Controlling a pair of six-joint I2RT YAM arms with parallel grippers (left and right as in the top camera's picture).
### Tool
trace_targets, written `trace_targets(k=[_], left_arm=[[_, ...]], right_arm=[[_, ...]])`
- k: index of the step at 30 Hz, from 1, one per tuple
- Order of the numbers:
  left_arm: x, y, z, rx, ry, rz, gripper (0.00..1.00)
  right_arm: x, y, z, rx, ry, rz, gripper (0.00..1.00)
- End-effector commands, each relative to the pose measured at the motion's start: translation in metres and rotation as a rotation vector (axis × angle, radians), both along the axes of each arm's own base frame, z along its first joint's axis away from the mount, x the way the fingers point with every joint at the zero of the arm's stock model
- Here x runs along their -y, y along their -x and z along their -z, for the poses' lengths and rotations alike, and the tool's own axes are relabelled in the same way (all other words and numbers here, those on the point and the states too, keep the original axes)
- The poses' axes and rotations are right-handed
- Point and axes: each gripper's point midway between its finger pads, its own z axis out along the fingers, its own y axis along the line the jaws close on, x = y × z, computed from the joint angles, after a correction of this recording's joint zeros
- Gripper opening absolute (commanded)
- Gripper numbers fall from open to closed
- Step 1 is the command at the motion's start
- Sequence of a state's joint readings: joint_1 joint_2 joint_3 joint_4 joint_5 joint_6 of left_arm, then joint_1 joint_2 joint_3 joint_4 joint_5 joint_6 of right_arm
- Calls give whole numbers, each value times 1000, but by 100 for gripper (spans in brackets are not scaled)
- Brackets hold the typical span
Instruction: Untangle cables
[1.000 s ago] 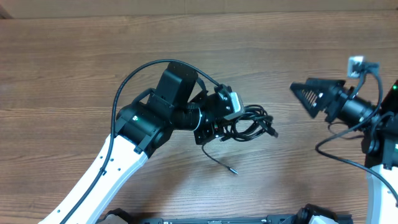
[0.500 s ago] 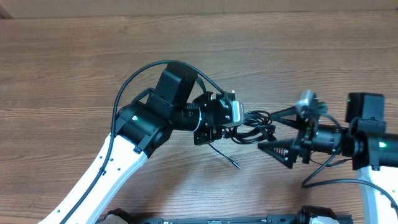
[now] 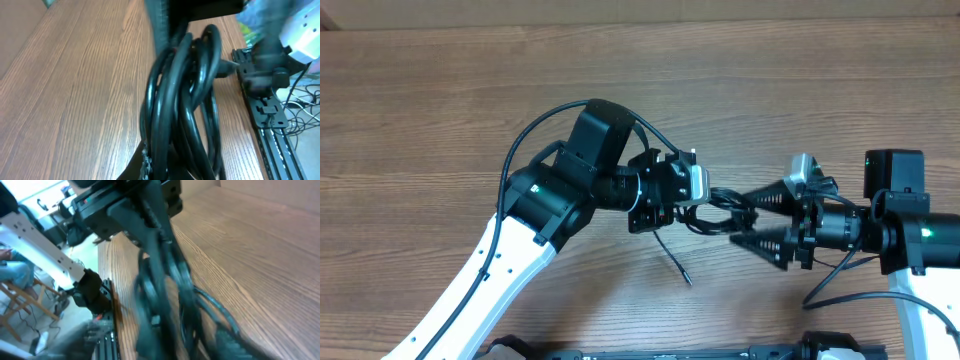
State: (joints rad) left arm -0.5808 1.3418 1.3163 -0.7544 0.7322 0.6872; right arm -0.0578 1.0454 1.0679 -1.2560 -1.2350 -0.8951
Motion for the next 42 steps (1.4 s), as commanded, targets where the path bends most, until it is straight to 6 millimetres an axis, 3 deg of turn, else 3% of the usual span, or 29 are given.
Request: trace_targets(k=[1, 3, 8, 17, 22, 25, 26, 31, 33, 35, 39, 42], left_arm=[[-6, -11, -8, 45, -9, -57, 4], [-15, -28, 0, 66, -72, -157, 4], [-12, -31, -9, 47, -25, -174, 4], [6, -2, -29, -12, 114, 2, 4], [2, -24, -20, -35, 68, -134, 4], [1, -29, -14, -63, 52, -176, 4], [1, -29, -14, -64, 52, -176, 4], [-1, -32, -13, -56, 44, -191, 4], [0, -32, -13, -71, 47, -200, 4], [1, -32, -14, -109, 59, -219, 4], [21, -12, -18, -121, 75, -158, 4], [40, 9, -22, -106, 85, -85, 4]], right_arm=[[0, -4, -6, -6, 10, 22, 100], [3, -11, -3, -28, 32, 59, 100], [3, -16, -5, -46, 24, 81, 100], [-5, -6, -29, -15, -110, -6, 99], [-8, 1, -37, -26, -163, -38, 68], [-8, 1, -37, -27, -163, -38, 20], [-8, 1, -37, -26, -163, -37, 12], [-5, -4, -28, -40, -114, -4, 11], [-1, -13, -16, -94, -51, 63, 9], [11, -34, 1, -195, 40, 219, 5], [43, -75, 21, -362, 122, 570, 4], [47, -80, 20, -396, 106, 620, 4]])
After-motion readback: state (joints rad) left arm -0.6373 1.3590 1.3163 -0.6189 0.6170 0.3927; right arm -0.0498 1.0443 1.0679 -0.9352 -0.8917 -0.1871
